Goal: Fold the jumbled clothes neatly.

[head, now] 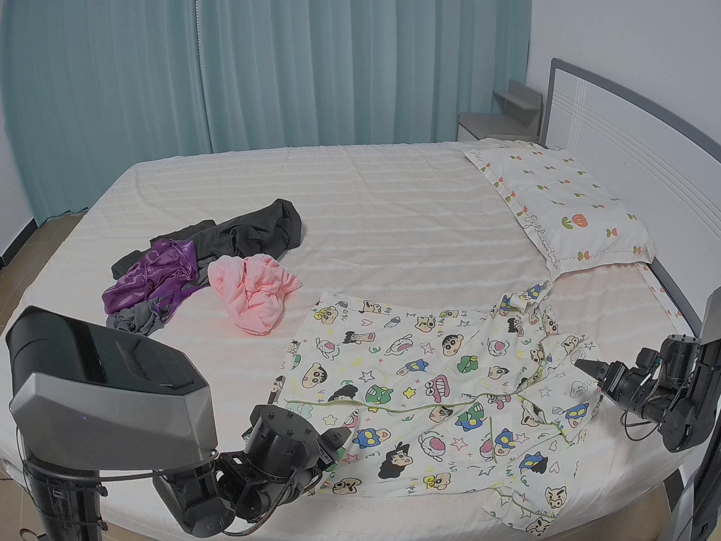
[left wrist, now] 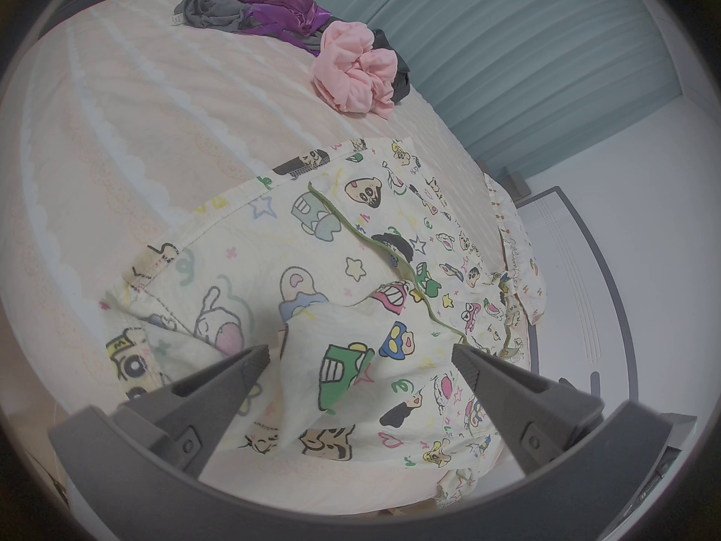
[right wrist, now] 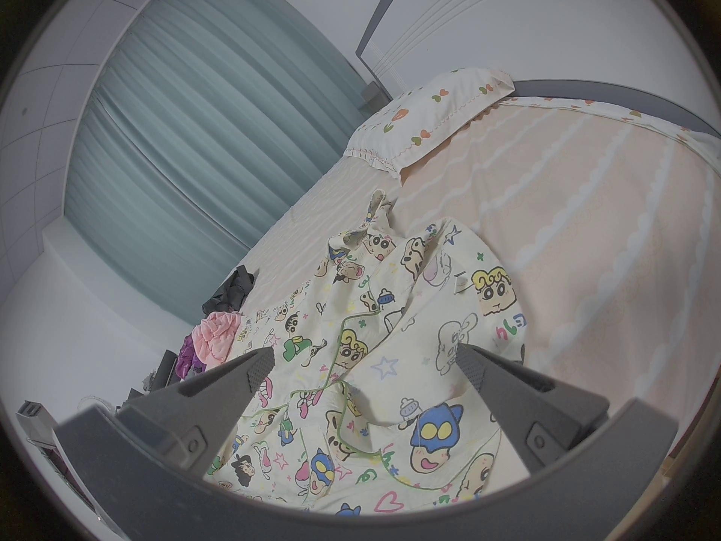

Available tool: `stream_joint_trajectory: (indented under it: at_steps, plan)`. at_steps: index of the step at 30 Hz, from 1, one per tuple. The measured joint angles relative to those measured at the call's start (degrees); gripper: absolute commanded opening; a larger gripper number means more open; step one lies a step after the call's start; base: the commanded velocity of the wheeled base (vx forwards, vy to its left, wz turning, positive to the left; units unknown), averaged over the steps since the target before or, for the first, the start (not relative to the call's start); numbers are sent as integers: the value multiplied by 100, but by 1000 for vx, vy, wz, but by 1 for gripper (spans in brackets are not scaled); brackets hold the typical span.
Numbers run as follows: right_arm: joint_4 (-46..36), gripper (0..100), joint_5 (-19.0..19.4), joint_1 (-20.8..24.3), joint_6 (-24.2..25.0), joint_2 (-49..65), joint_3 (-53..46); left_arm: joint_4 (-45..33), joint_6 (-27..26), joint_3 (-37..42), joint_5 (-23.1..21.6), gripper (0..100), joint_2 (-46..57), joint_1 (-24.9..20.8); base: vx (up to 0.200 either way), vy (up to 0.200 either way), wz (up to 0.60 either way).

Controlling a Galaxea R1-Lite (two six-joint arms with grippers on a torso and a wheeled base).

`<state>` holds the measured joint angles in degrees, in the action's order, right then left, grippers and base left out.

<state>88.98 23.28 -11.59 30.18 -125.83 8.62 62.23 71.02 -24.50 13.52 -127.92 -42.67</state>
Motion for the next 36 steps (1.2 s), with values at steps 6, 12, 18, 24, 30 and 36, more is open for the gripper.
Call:
stream_joint_trajectory:
  at_steps: [6,12,18,24,30,36]
  plan:
    - [0,100,-2,0,-5,-2,-2,0,-51,-112,0,0,-56,-5,0,0,0]
    - [0,100,0,0,-2,-11,0,-2,-265,6,40,0,-87,22,0,0,0]
    - [-2,100,-2,7,-5,-11,-16,4,-547,144,156,0,-72,144,0,0,0]
    - [0,100,-2,7,-5,-11,-33,617,-1330,168,339,0,-20,458,0,0,0]
    - [0,100,-2,7,-20,-11,-49,1237,-2104,166,345,0,-33,839,0,0,0]
    - [0,100,-2,7,-35,-11,-63,1626,-2616,33,260,0,-295,1186,0,0,0]
